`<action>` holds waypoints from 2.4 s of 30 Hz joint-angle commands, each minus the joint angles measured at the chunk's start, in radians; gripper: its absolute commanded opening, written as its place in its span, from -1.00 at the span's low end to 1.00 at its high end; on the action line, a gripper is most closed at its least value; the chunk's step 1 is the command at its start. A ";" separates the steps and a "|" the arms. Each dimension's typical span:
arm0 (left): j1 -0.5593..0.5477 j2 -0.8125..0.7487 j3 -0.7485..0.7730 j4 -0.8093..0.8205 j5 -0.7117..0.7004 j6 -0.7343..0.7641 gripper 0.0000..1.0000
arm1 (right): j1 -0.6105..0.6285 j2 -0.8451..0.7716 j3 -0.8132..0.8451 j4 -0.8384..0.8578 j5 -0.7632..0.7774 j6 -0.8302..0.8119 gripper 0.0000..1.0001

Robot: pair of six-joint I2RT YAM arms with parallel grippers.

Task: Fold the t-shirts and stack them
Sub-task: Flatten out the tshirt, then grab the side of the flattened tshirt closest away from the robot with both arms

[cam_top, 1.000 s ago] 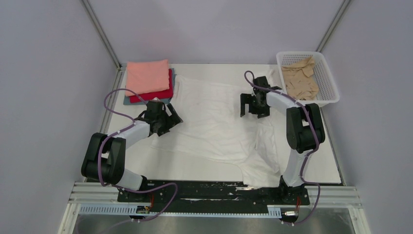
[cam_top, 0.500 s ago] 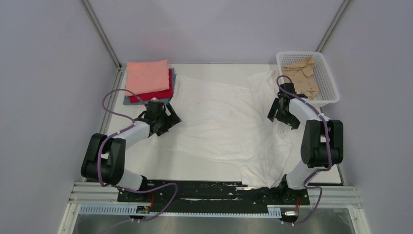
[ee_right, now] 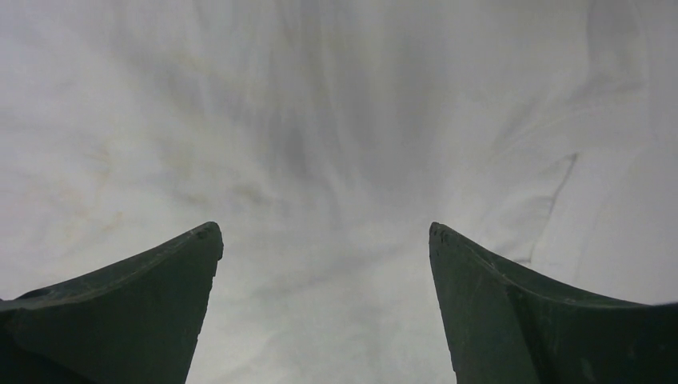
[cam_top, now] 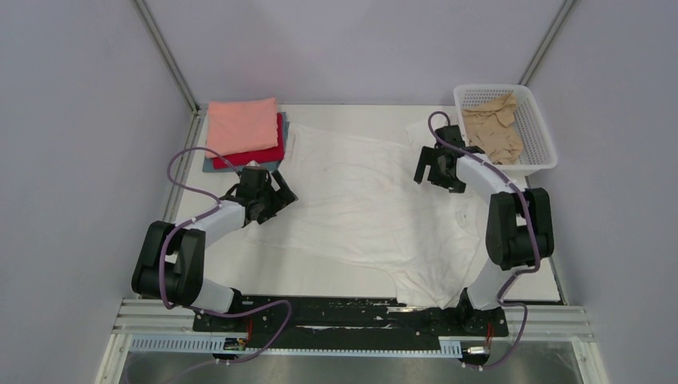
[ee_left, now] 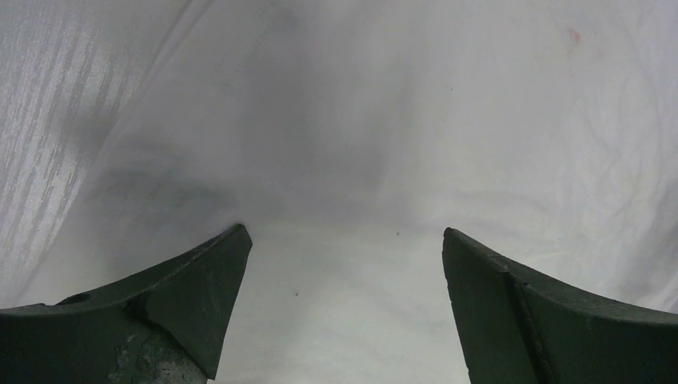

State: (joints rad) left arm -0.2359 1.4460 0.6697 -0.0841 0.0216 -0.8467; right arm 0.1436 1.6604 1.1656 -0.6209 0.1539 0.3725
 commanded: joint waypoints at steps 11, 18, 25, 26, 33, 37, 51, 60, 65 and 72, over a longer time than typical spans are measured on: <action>0.003 -0.002 -0.050 -0.049 -0.025 -0.007 1.00 | -0.020 0.541 0.513 0.021 -0.041 -0.101 1.00; 0.004 0.029 -0.017 -0.038 0.013 -0.019 1.00 | -0.049 0.727 0.793 -0.063 -0.100 -0.176 1.00; 0.001 0.001 0.010 -0.046 -0.014 -0.032 1.00 | -0.055 0.805 1.016 -0.095 -0.091 -0.245 1.00; 0.001 -0.011 0.023 -0.064 -0.016 -0.027 1.00 | -0.054 0.793 1.033 -0.104 -0.104 -0.247 1.00; -0.027 -0.232 0.002 -0.211 -0.185 -0.028 1.00 | 0.040 0.479 0.841 -0.107 -0.003 -0.278 1.00; -0.028 -0.434 -0.080 -0.379 -0.308 -0.080 1.00 | 0.105 0.234 0.595 -0.075 0.097 -0.176 1.00; 0.011 -0.625 -0.295 -0.432 -0.335 -0.260 0.80 | 0.156 -0.395 -0.174 0.054 0.133 0.166 1.00; 0.014 -0.480 -0.303 -0.315 -0.299 -0.288 0.09 | 0.156 -0.597 -0.280 -0.009 0.127 0.166 1.00; 0.013 -0.421 -0.331 -0.234 -0.267 -0.300 -0.21 | 0.157 -0.643 -0.276 -0.108 0.125 0.161 1.00; 0.014 -0.442 -0.346 -0.226 -0.285 -0.290 -1.00 | 0.289 -0.595 -0.244 -0.373 0.107 0.190 0.97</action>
State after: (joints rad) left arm -0.2218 1.0222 0.3656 -0.3012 -0.2634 -1.1210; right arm 0.3248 1.0283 0.8856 -0.7933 0.2653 0.5224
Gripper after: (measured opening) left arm 0.010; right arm 0.988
